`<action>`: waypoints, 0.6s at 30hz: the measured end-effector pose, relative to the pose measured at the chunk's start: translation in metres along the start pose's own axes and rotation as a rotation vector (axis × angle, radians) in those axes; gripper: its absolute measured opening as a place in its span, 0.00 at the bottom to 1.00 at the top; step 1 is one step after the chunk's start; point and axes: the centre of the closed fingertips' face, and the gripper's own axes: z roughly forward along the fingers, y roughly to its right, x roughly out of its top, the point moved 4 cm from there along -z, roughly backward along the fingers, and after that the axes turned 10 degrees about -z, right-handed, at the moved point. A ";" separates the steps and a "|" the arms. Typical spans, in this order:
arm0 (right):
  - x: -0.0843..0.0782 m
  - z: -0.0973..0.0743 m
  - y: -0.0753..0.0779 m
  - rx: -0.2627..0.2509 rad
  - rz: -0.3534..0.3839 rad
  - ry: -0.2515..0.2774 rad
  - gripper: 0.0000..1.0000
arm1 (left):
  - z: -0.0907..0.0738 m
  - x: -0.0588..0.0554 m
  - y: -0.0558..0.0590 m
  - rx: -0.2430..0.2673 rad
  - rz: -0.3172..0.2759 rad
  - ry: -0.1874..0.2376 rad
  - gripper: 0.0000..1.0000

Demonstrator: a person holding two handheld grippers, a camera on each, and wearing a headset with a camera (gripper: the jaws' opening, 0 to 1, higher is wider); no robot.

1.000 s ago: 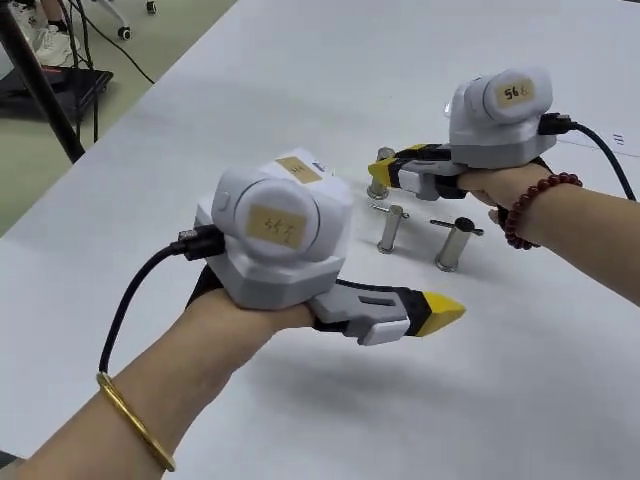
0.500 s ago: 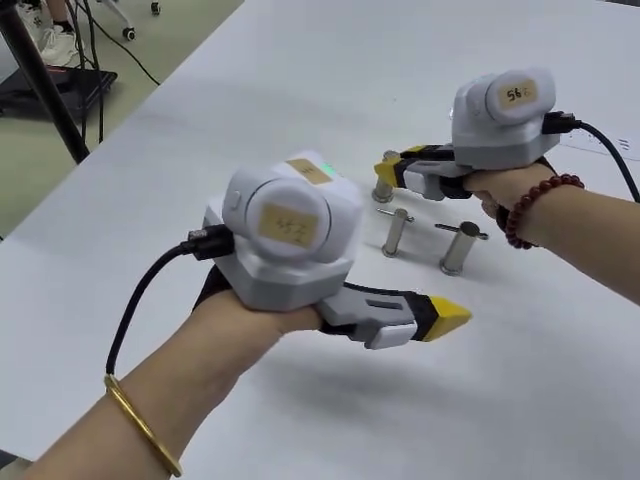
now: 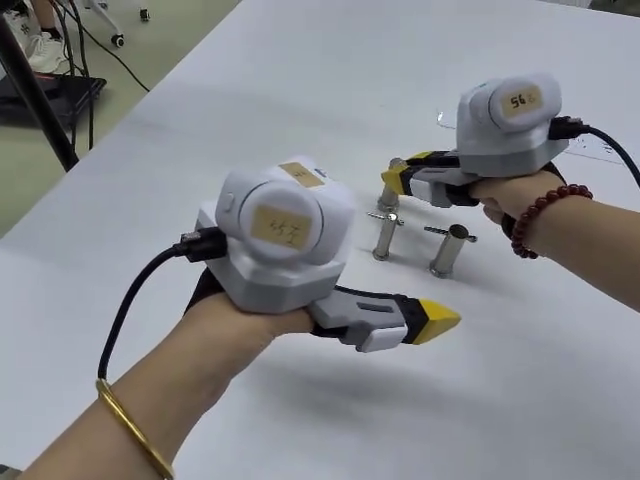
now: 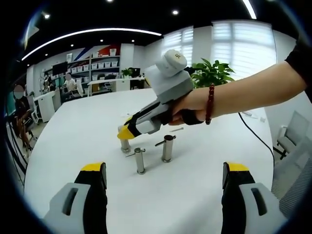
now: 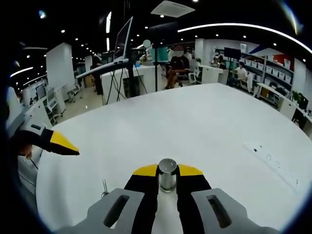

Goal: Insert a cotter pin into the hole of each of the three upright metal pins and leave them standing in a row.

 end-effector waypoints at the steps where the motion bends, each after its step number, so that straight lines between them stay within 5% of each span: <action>1: -0.002 -0.002 0.002 -0.003 0.000 -0.004 0.08 | 0.000 0.000 0.000 0.000 0.000 0.001 0.99; 11: -0.016 -0.031 0.013 -0.044 0.020 -0.021 0.08 | -0.009 0.012 -0.005 -0.016 -0.033 0.043 0.99; 18: -0.028 -0.050 0.023 -0.076 0.026 -0.041 0.08 | -0.011 0.013 -0.005 -0.014 0.010 0.032 0.99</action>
